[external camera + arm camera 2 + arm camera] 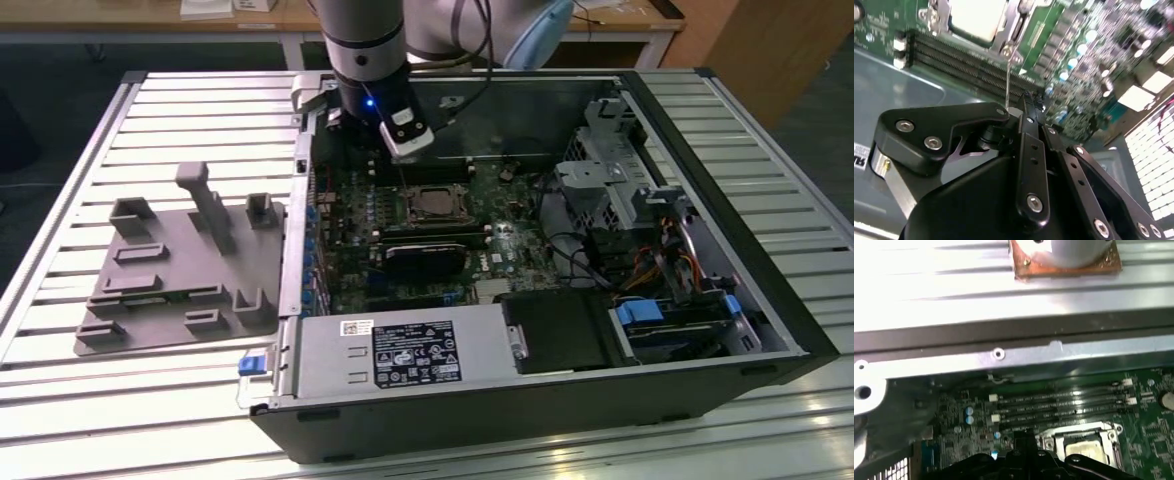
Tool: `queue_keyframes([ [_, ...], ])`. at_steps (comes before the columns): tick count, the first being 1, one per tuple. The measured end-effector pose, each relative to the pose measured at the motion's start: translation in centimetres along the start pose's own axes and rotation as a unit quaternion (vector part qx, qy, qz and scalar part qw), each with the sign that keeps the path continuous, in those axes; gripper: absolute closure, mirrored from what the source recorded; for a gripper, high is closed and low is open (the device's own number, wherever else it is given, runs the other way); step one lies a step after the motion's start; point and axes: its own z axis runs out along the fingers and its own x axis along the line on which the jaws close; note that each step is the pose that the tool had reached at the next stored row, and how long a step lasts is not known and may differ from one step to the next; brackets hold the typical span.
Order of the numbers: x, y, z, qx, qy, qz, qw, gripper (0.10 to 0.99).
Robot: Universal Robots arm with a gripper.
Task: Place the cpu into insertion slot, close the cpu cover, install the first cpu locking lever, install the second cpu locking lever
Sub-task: 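Install the first cpu locking lever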
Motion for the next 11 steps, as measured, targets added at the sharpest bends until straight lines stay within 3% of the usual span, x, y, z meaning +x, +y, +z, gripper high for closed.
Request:
queue_keyframes([
  [2,-0.01,-0.01,0.04,-0.009,0.001,0.001,1.0,0.984],
  [6,-0.79,0.08,0.15,-0.0093,0.0011,0.001,1.0,0.984],
  [11,-2.8,0.31,0.36,-0.0093,0.0013,0.001,1.0,0.984],
])
